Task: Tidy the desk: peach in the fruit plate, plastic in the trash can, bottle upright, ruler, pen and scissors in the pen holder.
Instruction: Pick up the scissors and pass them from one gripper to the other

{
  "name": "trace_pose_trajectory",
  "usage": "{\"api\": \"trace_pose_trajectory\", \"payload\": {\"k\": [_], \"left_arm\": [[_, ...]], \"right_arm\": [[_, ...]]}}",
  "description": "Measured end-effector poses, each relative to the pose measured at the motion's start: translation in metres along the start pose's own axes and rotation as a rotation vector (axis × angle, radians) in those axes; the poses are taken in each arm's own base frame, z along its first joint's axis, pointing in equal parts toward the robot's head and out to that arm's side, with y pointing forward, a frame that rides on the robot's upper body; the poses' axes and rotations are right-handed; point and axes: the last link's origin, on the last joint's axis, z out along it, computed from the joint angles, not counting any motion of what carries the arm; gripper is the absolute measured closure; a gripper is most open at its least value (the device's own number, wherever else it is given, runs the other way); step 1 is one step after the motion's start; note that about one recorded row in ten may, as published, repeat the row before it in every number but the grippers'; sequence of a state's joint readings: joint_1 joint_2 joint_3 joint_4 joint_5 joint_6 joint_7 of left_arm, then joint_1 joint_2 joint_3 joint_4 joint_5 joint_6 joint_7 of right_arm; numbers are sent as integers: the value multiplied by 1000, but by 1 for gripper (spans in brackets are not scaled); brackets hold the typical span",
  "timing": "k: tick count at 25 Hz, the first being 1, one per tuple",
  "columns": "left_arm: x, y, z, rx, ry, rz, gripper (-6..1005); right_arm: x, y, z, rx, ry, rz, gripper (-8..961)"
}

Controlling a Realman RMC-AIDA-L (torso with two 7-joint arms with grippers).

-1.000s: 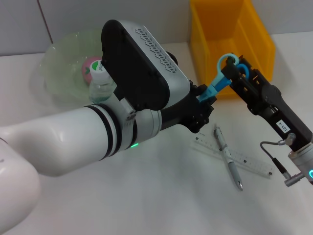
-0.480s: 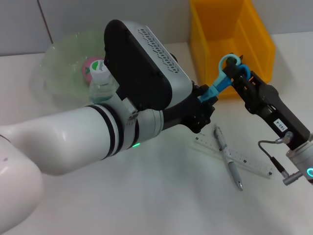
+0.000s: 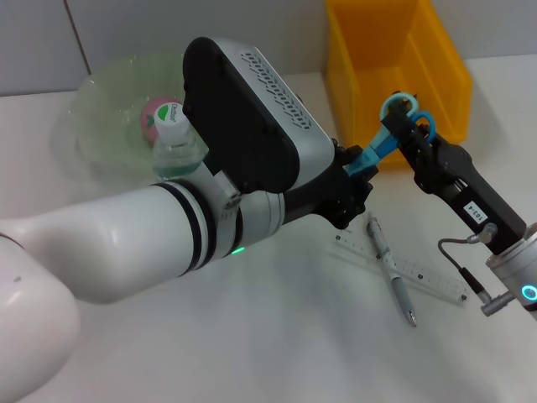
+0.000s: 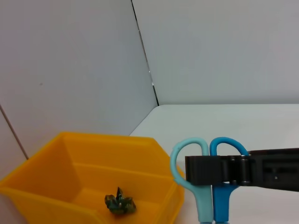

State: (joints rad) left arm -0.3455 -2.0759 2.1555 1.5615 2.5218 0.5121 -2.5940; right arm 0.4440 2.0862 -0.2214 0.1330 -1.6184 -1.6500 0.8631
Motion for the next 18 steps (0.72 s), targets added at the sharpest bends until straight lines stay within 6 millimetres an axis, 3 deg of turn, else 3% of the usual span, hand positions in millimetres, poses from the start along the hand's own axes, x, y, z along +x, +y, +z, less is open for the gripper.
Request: {"api": "trace_pose_trajectory", "payload": {"k": [5, 13, 18], "left_arm": [[-1, 1, 0, -2, -2, 0, 787], [-3, 3, 0, -7, -7, 1, 681], [-2, 2, -1, -5, -6, 0, 594]], "right_arm": [[2, -2, -1, 16, 10, -7, 858], [1, -6, -1, 29, 18, -24, 863], [-10, -11, -3, 28, 0, -91, 864]]}}
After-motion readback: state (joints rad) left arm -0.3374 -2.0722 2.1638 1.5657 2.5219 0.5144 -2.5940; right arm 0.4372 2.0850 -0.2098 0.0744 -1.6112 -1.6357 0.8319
